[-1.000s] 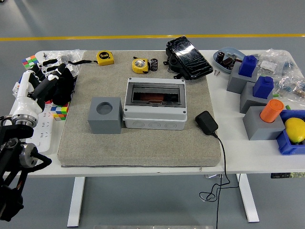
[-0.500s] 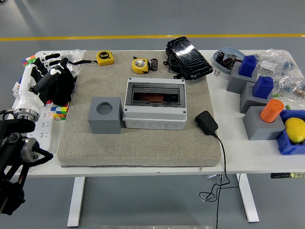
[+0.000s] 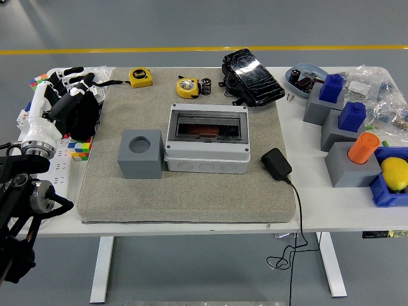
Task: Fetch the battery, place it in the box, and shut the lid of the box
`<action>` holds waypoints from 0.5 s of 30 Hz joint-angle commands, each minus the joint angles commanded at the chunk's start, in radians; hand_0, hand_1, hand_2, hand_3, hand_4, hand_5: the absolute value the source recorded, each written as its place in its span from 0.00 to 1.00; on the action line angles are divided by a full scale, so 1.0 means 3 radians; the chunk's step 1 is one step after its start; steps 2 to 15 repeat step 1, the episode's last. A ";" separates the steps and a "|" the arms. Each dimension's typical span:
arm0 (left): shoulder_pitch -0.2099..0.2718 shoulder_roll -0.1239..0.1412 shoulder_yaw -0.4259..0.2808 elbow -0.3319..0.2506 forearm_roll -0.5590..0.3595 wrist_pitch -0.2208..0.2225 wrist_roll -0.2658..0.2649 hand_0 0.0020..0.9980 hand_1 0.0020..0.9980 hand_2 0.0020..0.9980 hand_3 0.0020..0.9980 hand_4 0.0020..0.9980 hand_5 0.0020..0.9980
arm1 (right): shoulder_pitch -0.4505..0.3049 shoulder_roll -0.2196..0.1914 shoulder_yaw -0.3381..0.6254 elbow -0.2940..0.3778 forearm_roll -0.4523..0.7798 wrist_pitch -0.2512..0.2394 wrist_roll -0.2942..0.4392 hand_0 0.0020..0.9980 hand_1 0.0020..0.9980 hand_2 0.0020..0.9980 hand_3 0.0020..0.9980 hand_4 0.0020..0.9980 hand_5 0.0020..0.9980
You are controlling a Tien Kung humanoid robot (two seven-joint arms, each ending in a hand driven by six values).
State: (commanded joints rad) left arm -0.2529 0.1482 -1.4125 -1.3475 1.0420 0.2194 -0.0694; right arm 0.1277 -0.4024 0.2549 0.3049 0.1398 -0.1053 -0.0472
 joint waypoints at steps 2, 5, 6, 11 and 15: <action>-0.0004 -0.0002 -0.0001 0.0001 0.0000 0.0001 -0.0001 0.48 0.57 0.55 0.58 0.92 0.29 | 0.0003 -0.0001 -0.0009 -0.0001 0.0010 0.0000 -0.0001 0.57 0.60 0.57 0.54 0.92 0.48; -0.0004 -0.0002 -0.0001 0.0001 0.0000 0.0001 -0.0001 0.48 0.57 0.55 0.58 0.92 0.29 | 0.0003 -0.0001 -0.0009 -0.0001 0.0010 0.0000 -0.0001 0.57 0.60 0.57 0.54 0.92 0.48; -0.0004 -0.0002 -0.0001 0.0001 0.0000 0.0001 -0.0001 0.48 0.57 0.55 0.58 0.92 0.29 | 0.0003 -0.0001 -0.0009 -0.0001 0.0010 0.0000 -0.0001 0.57 0.60 0.57 0.54 0.92 0.48; -0.0004 -0.0002 -0.0001 0.0001 0.0000 0.0001 -0.0001 0.48 0.57 0.55 0.58 0.92 0.29 | 0.0003 -0.0001 -0.0009 -0.0001 0.0010 0.0000 -0.0001 0.57 0.60 0.57 0.54 0.92 0.48; -0.0004 -0.0002 -0.0001 0.0001 0.0000 0.0001 -0.0001 0.48 0.57 0.55 0.58 0.92 0.29 | 0.0003 -0.0001 -0.0009 -0.0001 0.0010 0.0000 -0.0001 0.57 0.60 0.57 0.54 0.92 0.48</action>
